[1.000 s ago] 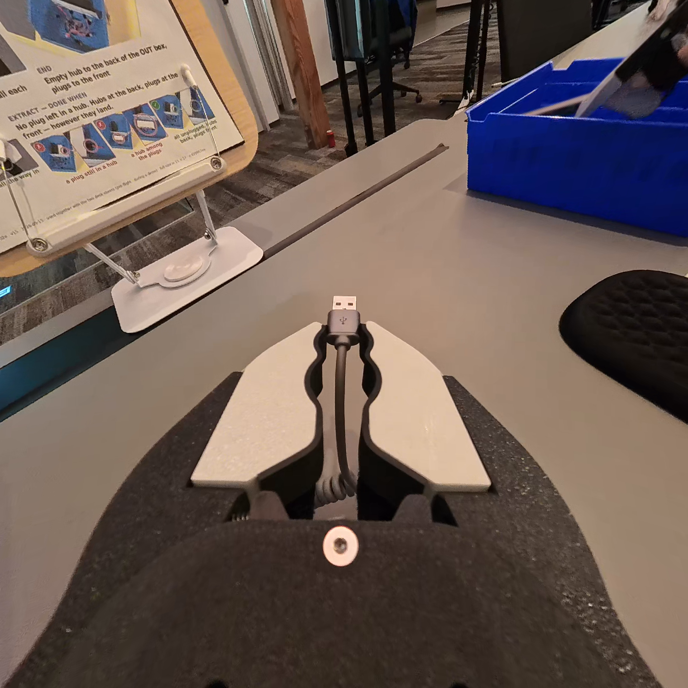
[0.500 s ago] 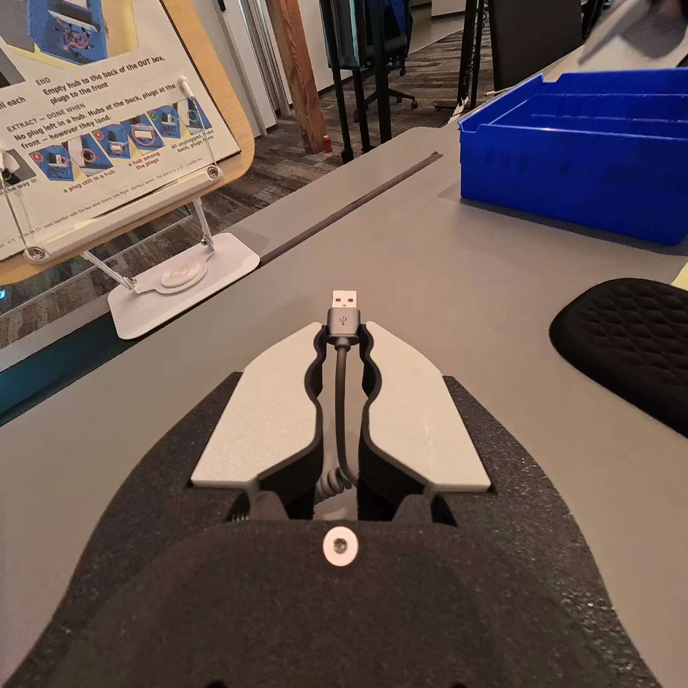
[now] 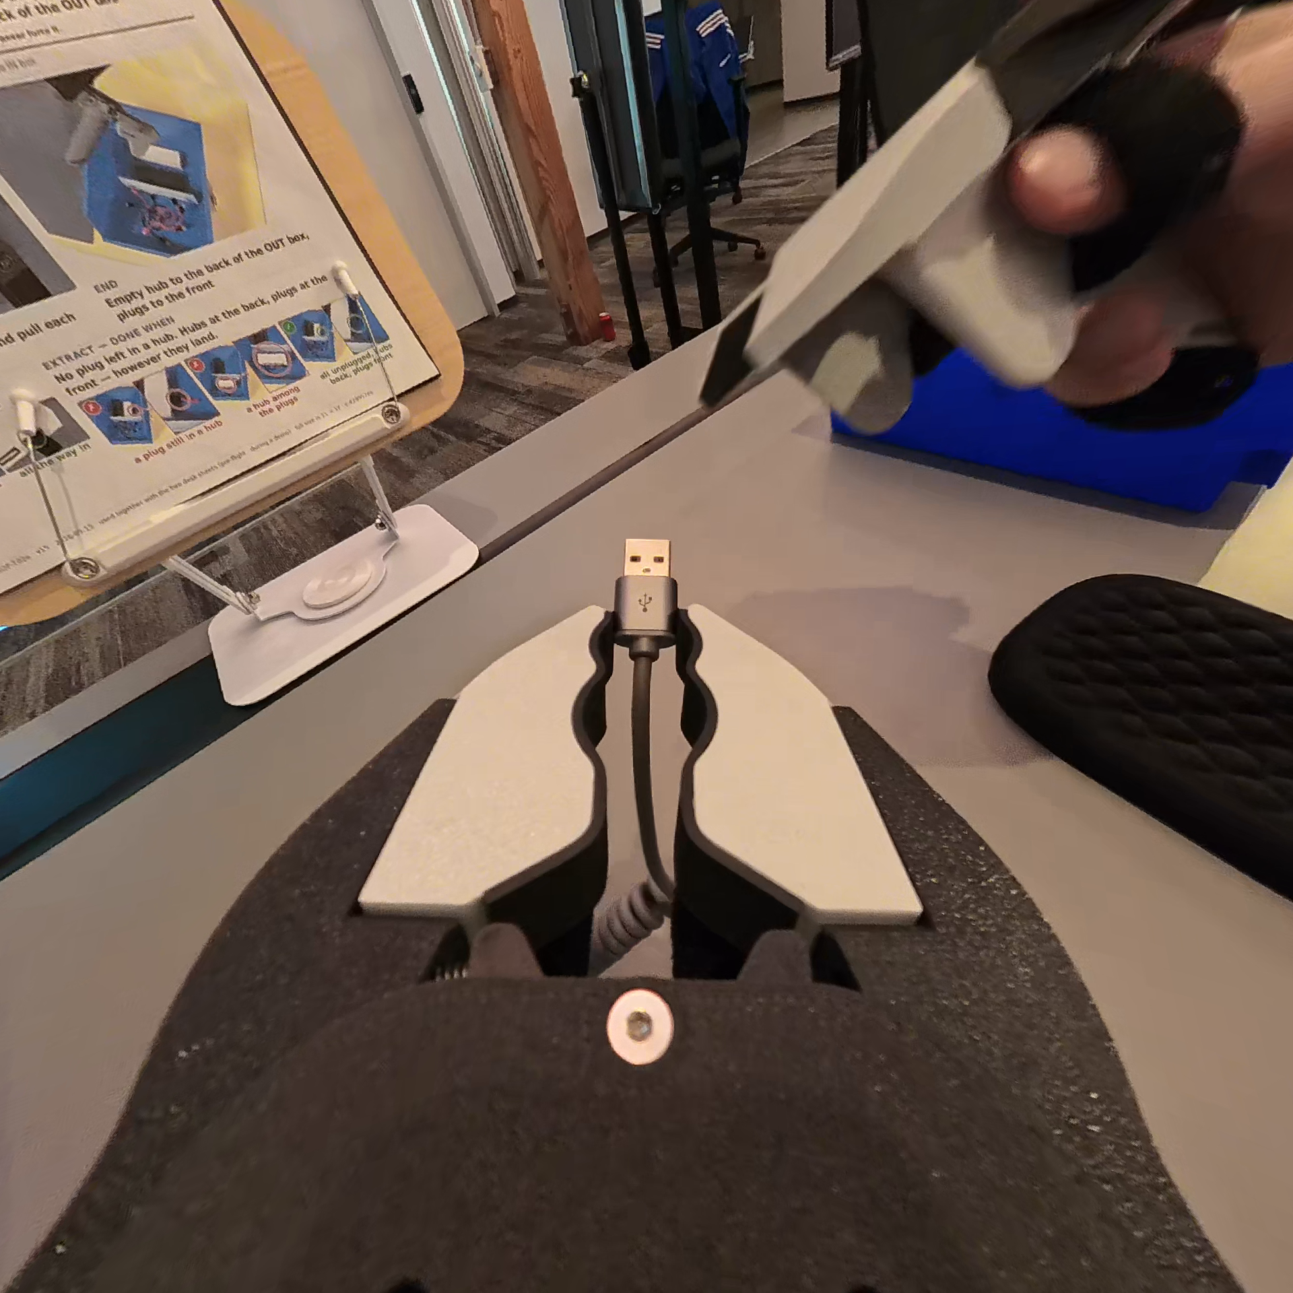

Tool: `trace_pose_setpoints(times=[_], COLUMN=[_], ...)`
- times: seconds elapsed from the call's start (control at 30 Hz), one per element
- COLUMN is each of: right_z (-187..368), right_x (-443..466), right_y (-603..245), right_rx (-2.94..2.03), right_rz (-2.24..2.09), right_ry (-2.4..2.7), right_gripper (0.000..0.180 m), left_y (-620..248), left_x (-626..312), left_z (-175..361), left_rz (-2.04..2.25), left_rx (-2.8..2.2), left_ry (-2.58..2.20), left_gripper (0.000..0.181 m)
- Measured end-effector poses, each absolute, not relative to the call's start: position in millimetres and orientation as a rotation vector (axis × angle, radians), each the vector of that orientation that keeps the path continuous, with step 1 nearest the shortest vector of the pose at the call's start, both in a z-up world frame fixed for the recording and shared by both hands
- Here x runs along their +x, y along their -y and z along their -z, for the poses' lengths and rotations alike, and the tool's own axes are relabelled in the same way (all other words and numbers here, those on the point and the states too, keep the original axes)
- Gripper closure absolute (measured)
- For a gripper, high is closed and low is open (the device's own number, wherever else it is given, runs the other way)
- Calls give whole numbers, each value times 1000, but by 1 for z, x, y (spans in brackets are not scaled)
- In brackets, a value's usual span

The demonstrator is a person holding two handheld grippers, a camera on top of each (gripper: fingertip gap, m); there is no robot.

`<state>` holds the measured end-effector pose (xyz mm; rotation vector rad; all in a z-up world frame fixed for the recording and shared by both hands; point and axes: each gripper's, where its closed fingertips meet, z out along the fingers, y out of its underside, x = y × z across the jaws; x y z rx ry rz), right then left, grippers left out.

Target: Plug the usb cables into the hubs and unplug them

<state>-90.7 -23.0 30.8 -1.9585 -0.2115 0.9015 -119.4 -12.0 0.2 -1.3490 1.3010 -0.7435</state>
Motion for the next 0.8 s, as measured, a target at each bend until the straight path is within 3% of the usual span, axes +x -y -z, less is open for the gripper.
trace_pose_setpoints(times=[0.23,0.3,0.37,0.8], right_z=[-9,-8,-8,-24], right_x=[-125,-136,-137,-130], right_y=[11,15,16,16], right_rx=[-2031,-2031,-2029,-2046], right_rz=[-1010,-1083,-1096,-1014], right_ry=[274,317,330,354], right_gripper=[141,162,170,171], left_y=[17,19,19,23], left_x=[-120,-119,-119,-149], left_z=[-3,-3,-3,37], left_rz=[758,761,758,803], left_rx=[-1334,-1331,-1317,-1402], left_ry=[-1301,-1305,-1309,-1389], left_gripper=[164,164,164,158])
